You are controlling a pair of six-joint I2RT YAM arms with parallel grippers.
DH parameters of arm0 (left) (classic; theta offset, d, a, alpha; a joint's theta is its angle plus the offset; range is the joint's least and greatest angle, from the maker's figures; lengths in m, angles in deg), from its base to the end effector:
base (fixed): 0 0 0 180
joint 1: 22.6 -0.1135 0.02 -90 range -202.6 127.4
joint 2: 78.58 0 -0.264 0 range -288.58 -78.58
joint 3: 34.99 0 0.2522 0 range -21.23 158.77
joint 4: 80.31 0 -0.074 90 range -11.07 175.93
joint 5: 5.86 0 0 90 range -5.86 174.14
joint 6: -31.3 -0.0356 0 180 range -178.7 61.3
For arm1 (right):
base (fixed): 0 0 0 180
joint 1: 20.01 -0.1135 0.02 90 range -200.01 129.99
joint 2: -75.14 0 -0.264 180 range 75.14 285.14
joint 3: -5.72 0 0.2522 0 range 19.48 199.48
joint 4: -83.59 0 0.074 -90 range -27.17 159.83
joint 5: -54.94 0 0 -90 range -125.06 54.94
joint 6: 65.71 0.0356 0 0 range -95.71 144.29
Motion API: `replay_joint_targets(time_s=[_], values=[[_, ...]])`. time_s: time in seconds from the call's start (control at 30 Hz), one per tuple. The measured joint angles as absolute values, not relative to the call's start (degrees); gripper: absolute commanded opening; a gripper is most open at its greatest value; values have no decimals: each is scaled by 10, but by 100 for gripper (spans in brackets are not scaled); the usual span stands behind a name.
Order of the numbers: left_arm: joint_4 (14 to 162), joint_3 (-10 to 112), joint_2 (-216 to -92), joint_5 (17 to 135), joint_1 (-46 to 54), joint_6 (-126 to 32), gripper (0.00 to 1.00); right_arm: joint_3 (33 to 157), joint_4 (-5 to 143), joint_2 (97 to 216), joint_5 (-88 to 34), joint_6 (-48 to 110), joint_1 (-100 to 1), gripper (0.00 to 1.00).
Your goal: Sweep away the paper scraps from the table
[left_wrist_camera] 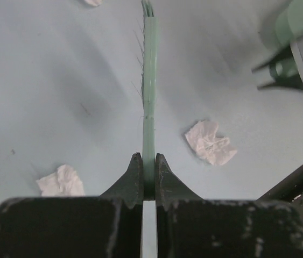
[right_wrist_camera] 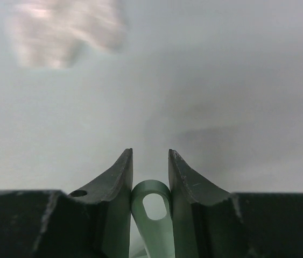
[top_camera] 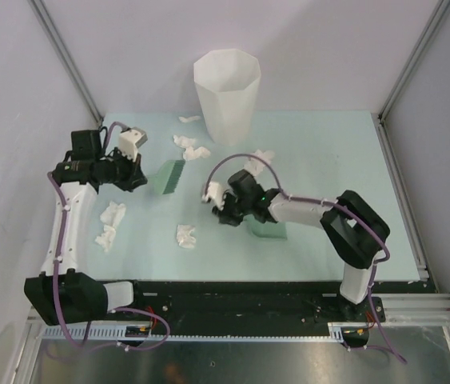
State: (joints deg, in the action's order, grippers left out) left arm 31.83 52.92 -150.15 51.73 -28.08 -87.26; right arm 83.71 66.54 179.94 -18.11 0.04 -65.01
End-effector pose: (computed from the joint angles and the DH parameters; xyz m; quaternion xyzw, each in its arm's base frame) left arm 0.2440 0.0042 0.3535 0.2715 0.8699 -0.1593 0.3797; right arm 0.2687 0.2834 0.1801 -0.5646 0.7160 0.2032 0.3568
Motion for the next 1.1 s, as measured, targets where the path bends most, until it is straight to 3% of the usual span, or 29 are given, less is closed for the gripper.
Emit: replay_joint_targets(time_s=[0.07, 0.13, 0.23, 0.27, 0.5, 0.67, 0.73, 0.77, 0.8, 0.83, 0.87, 1.1], values=[[319, 526, -1495, 520, -301, -876, 0, 837, 668, 1800, -142, -56, -690, 26], [320, 526, -1492, 522, -315, -877, 0, 837, 668, 1803, -110, -96, -717, 59], [323, 526, -1489, 525, -330, -879, 0, 837, 663, 1805, -77, -134, -741, 82], [324, 526, -1489, 526, -333, -882, 0, 837, 662, 1805, -72, -141, -746, 99], [328, 515, -1486, 526, -335, -891, 0, 830, 631, 1767, -145, -118, -803, 100], [329, 512, -1486, 526, -335, -892, 0, 827, 619, 1632, -210, 39, -852, 100], [329, 511, -1486, 526, -335, -892, 0, 822, 624, 1582, -218, 113, -846, 87], [329, 511, -1486, 526, -335, -892, 0, 815, 627, 1567, -225, 146, -841, 74], [330, 511, -1486, 525, -335, -892, 0, 806, 631, 1559, -229, 172, -838, 39], [330, 511, -1486, 525, -335, -892, 0, 792, 635, 1560, -236, 202, -835, 23], [331, 511, -1486, 525, -335, -891, 0, 777, 639, 1569, -240, 226, -834, 0], [332, 511, -1487, 527, -335, -891, 0, 704, 645, 1699, -280, 342, -873, 0]])
